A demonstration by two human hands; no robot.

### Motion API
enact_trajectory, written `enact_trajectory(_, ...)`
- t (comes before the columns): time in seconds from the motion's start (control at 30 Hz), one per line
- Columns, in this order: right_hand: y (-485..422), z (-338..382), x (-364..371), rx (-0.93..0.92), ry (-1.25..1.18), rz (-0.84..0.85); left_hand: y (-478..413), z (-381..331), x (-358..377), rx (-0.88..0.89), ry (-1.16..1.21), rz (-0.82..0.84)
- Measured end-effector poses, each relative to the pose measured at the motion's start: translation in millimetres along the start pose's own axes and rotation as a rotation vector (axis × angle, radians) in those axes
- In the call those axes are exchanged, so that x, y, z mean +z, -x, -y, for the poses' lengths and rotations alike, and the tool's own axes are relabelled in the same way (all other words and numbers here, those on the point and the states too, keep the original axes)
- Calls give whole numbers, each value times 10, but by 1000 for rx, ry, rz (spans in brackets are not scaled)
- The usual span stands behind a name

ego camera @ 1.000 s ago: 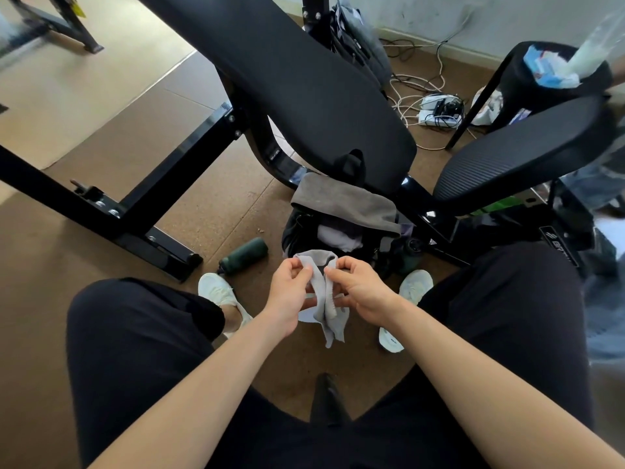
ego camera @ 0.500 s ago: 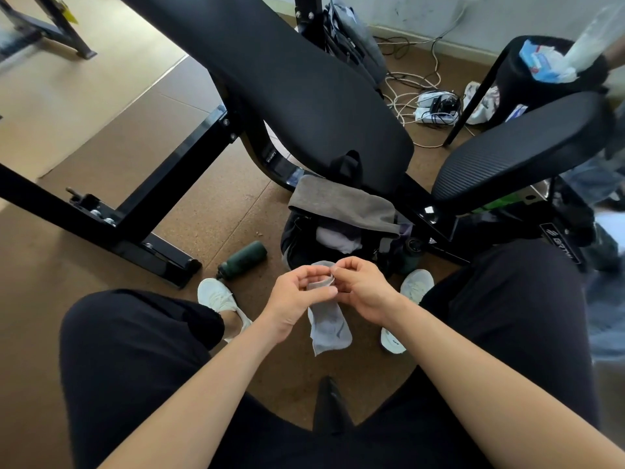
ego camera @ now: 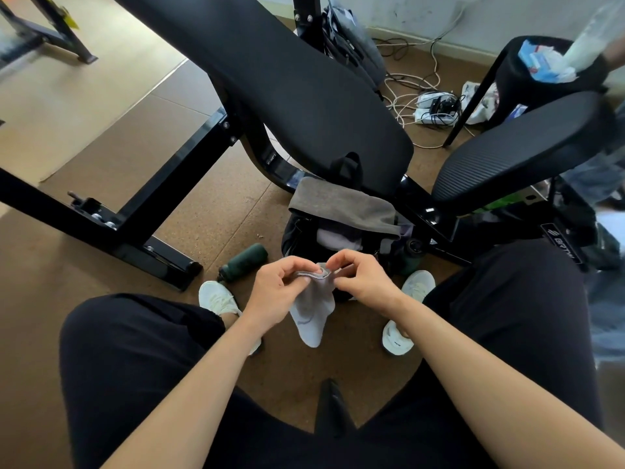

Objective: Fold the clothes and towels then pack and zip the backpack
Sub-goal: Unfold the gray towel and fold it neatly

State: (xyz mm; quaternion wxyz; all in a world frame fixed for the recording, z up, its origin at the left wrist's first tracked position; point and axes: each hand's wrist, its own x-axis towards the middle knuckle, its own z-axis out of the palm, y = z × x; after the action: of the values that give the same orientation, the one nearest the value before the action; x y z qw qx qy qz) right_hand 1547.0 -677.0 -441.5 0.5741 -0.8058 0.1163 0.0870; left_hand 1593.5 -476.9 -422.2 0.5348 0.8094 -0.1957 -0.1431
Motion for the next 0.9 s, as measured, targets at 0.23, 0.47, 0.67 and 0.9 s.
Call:
enact_trajectory(0.23, 14, -45, 148, -59, 280, 151, -23, -13, -223, 55, -14, -30)
enact_trajectory(0.47, 52, -102, 129, 26, 500, 396, -74, 79, -510, 51, -119, -231)
enact_trajectory(0.67, 111, -122, 239, -22, 425, 398, -87, 45, -616, 60, -130, -268)
enact_trajectory(0.9, 88, 83, 408, -167, 147, 217, -49, -20, -582, 76, -74, -235)
